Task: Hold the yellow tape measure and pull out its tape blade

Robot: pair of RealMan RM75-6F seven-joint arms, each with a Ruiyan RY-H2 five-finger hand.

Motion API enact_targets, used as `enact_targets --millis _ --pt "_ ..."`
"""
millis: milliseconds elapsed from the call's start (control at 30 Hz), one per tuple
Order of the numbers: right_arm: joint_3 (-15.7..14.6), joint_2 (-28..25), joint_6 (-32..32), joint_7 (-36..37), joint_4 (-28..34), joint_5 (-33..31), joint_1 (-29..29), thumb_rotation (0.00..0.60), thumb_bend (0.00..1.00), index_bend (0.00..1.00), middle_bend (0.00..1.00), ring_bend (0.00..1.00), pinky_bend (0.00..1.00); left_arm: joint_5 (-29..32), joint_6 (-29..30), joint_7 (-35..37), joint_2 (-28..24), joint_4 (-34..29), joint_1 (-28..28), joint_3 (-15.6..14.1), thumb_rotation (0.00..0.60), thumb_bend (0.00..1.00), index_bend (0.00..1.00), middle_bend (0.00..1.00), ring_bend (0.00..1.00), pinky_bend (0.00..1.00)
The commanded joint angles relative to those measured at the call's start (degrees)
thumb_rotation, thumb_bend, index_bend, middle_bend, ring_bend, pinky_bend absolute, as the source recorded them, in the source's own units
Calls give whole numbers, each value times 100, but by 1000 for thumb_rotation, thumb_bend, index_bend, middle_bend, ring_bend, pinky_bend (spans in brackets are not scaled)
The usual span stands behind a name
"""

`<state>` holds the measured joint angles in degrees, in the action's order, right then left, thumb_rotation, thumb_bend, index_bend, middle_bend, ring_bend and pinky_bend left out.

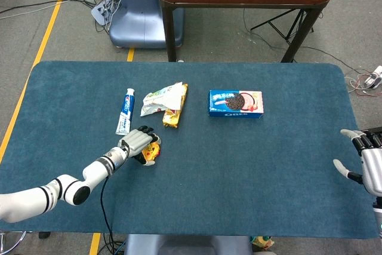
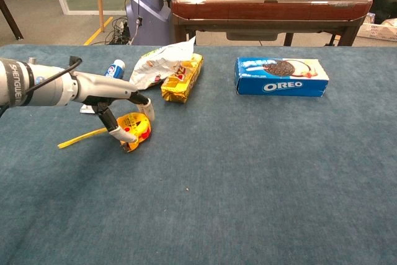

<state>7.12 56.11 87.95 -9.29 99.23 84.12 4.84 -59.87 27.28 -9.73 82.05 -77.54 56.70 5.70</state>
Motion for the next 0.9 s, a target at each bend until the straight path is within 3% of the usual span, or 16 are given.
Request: enact_targets --millis 33,367,533,600,667,767,900 --pt "-3 24 -12 -7 -4 15 14 600 266 290 344 276 411 143 84 -106 -186 -207 -7 -147 503 208 255 249 0 0" --pt "-13 85 -56 -91 42 97 75 600 266 290 344 276 411 232 347 -196 -677 -750 -195 -471 472 205 257 252 0 0" --pt "-33 108 -35 -139 101 151 74 600 266 290 344 276 411 41 749 -214 -859 -970 -433 -598 409 205 252 252 0 0" --pt "-43 106 -26 -145 116 165 66 600 266 290 344 276 411 -138 1024 -231 -806 -954 -557 -611 463 205 242 252 0 0" --pt "-50 103 -11 -137 120 178 56 600 266 290 344 276 411 -281 1242 -250 -756 -932 -654 -621 561 205 227 252 0 0" --pt "-56 88 16 -118 122 190 38 600 265 290 344 276 411 -463 1566 -297 -659 -905 -797 -622 600 205 213 252 0 0" --pt "-68 75 24 -77 105 194 20 600 266 290 344 276 411 -594 1920 -482 -492 -857 -933 -605 600 205 206 252 1 0"
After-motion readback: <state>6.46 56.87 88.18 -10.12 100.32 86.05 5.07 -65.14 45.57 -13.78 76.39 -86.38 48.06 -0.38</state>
